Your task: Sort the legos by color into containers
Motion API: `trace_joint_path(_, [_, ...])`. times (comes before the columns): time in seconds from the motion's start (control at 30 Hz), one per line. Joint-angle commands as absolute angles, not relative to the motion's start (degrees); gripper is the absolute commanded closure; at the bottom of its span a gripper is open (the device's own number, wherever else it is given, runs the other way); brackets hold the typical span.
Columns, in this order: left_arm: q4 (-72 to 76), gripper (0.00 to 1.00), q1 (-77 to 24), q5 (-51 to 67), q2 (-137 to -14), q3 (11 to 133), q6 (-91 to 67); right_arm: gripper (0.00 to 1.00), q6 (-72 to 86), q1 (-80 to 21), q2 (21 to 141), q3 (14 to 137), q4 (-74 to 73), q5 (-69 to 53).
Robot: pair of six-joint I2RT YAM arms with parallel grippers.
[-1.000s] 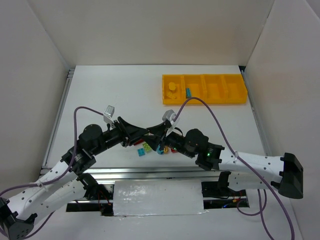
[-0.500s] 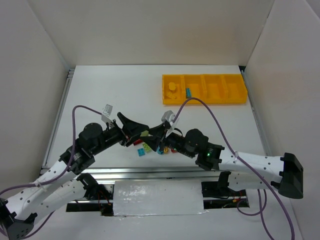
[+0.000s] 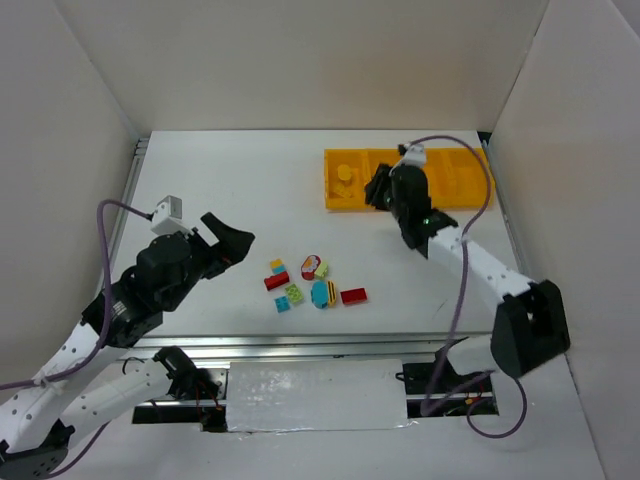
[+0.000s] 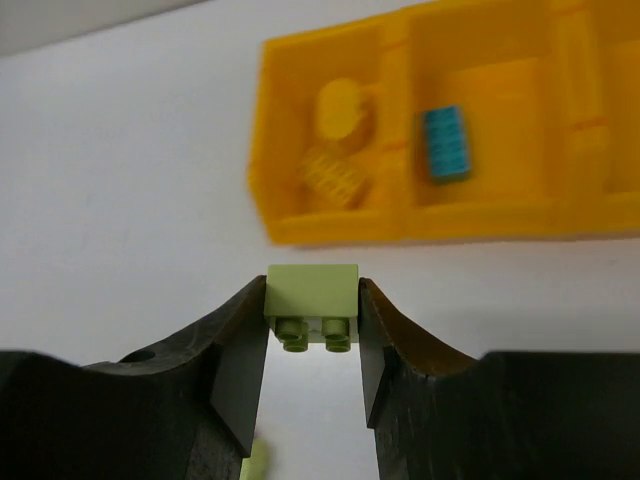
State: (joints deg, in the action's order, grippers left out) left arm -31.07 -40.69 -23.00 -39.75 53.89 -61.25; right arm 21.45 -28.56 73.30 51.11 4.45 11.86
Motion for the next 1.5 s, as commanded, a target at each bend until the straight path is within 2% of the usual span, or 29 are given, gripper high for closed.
trace_joint_path(0.0, [-37.8,0.01,-40.9,-29.3,-37.4,57.9,-48.5,1.00,29.4,-18.3,82.1,63.5,-9.8,15.9])
trace_joint_path(0.2, [-43.4,0.00,-40.8,-28.2,-35.5,59.7,-39.2,1.00,31.6,-10.8,104.6,87.0,-22.1,24.7])
trace_joint_path(0.33, [-44.5,0.00,-40.8,-28.5,-34.3,57.6,-35.9,1.00,32.4,-8.0,115.0,102.6,-30.4,28.9])
trace_joint_path(0.63, [-41.9,0.00,-40.7,-26.2,-33.0,53.4,-33.8,0.99,31.3,-5.0,123.6,112.6,-32.3,28.8])
trace_joint_path(0.73, [-41.8,0.00,-40.8,-25.8,-32.4,52.8,-33.8,0.87,31.3,-4.7,124.9,114.2,-32.9,28.6])
trace_joint_path(0.77, [-41.7,0.01,-40.8,-25.1,-32.0,52.6,-33.7,0.60,31.2,-4.7,125.4,114.6,-33.2,28.7])
trace_joint_path(0.8, [-41.4,0.00,-40.8,-24.9,-31.7,52.5,-33.6,0.39,31.1,-4.7,125.5,115.1,-33.4,28.9])
trace_joint_path(0.83, [-41.2,0.00,-40.8,-24.7,-31.4,52.3,-33.6,0.24,31.1,-4.7,125.6,115.4,-33.7,29.2])
trace_joint_path(0.87, [-41.2,0.00,-40.8,-24.6,-31.0,52.3,-33.6,0.17,30.9,-4.5,125.7,115.7,-33.9,29.5])
trace_joint_path(1.03, [-40.9,0.00,-40.8,-24.1,-30.4,52.1,-33.6,0.09,30.8,-4.5,124.4,117.3,-36.0,29.4])
trace_joint_path(1.17, [-41.3,0.00,-40.8,-24.7,-30.6,52.1,-34.0,0.09,32.1,-5.8,116.2,113.7,-37.9,23.4])
trace_joint_path(1.2, [-41.6,0.00,-40.8,-25.6,-30.6,52.2,-34.5,0.08,31.8,-8.4,113.9,108.4,-36.5,21.3])
trace_joint_path(1.23, [-41.8,0.00,-40.8,-26.3,-30.7,52.3,-34.9,0.00,30.1,-10.4,109.0,105.4,-35.1,20.3])
trace_joint_path(1.27, [-42.4,0.00,-40.7,-26.9,-30.6,52.4,-35.2,0.00,29.1,-12.4,106.8,99.3,-33.9,19.5])
trace_joint_path(1.33, [-42.9,0.00,-40.7,-28.3,-30.3,52.5,-36.2,0.00,27.1,-18.6,102.2,94.8,-33.0,16.4])
trace_joint_path(1.47, [-42.7,0.00,-40.7,-28.4,-29.5,52.1,-36.6,0.00,27.9,-30.1,96.6,82.2,-33.7,18.1])
